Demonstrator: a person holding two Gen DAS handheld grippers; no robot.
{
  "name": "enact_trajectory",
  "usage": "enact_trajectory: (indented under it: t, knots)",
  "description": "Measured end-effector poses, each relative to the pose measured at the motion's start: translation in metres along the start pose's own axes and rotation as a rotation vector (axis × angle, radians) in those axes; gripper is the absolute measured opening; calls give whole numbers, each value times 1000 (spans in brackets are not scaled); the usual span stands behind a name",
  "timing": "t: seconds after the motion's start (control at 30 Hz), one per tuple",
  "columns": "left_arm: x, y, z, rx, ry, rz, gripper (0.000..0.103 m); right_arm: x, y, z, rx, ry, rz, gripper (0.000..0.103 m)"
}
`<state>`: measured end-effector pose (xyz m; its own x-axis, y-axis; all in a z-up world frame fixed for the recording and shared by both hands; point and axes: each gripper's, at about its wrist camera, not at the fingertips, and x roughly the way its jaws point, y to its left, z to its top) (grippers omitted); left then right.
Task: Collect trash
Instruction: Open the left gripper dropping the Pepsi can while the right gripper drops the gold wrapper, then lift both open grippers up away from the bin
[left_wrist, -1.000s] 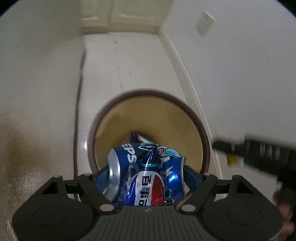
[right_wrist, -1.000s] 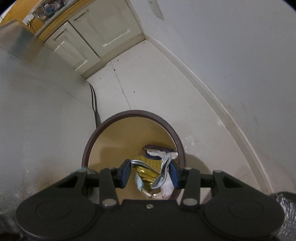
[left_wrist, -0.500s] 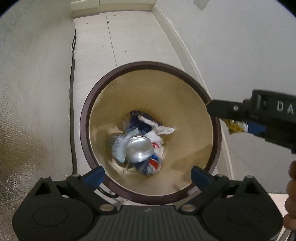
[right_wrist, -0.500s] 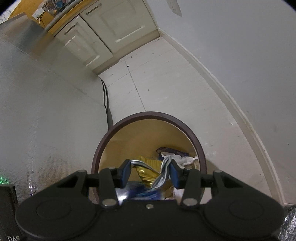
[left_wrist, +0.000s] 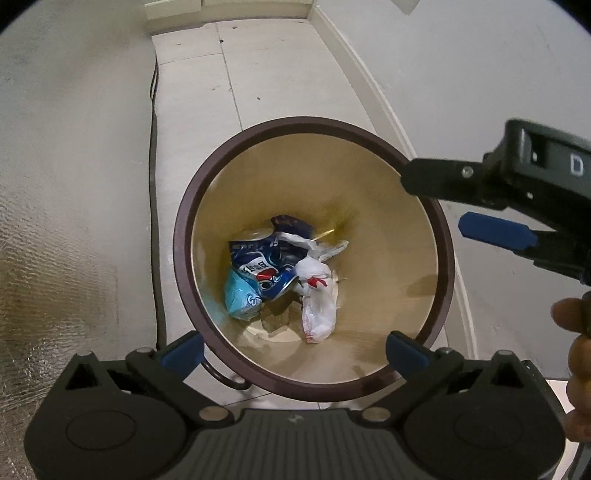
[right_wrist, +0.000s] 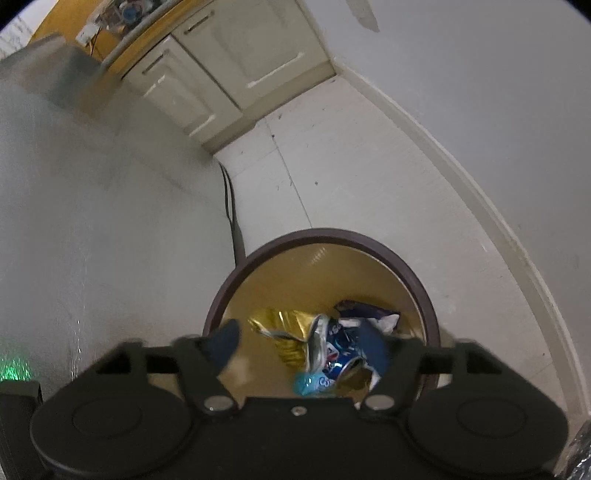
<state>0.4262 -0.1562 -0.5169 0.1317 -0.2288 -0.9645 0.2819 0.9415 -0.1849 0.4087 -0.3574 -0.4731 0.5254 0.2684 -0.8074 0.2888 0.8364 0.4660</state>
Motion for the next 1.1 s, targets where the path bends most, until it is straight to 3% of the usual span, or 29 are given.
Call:
enact_trajectory:
  t: [0.77, 1.1]
  knots:
    - [-6, 10, 2, -58, -2, 34, 103, 4, -3, -5, -212, 82, -144, 77]
    - [-18, 21, -1, -101, -20, 80, 103, -9, -10, -9, -254, 69, -170, 88]
